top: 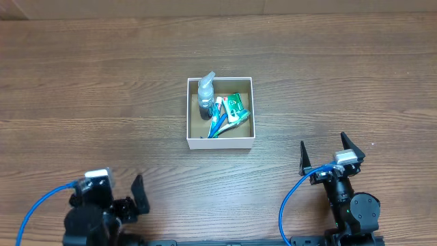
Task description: Pack container
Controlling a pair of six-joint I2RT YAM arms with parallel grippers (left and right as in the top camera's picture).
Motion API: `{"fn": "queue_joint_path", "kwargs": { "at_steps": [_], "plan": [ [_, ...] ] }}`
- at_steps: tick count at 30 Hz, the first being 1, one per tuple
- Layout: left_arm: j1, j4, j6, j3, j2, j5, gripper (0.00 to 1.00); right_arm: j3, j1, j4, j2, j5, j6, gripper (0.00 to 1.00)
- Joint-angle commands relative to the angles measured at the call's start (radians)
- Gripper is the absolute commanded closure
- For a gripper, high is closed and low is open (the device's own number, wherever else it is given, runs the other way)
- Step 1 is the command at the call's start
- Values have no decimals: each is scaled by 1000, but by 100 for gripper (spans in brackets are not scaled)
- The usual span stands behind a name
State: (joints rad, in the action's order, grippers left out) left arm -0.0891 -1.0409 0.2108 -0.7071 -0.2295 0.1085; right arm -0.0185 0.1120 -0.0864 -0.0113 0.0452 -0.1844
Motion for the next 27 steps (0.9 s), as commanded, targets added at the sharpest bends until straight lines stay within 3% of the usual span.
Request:
{"fn": "queue_joint_path", "kwargs": {
  "at_steps": [1, 4, 7, 9, 12, 27],
  "plan": [
    [7, 168, -9, 241, 121, -5, 0, 10, 0, 6, 6, 2, -2, 0],
    [6, 460, -34, 456, 209, -43, 0, 10, 0, 6, 6, 2, -2, 0],
    [6, 840, -232, 610, 226, -175, 0, 10, 0, 6, 6, 2, -2, 0],
    [6, 1056, -330, 707, 226, -187, 0, 10, 0, 6, 6, 2, -2, 0],
    [8, 968, -341, 702, 225, -160, 0, 10, 0, 6, 6, 2, -2, 0],
    [8, 967, -341, 702, 224, -159, 0, 10, 0, 6, 6, 2, -2, 0]
  ]
}}
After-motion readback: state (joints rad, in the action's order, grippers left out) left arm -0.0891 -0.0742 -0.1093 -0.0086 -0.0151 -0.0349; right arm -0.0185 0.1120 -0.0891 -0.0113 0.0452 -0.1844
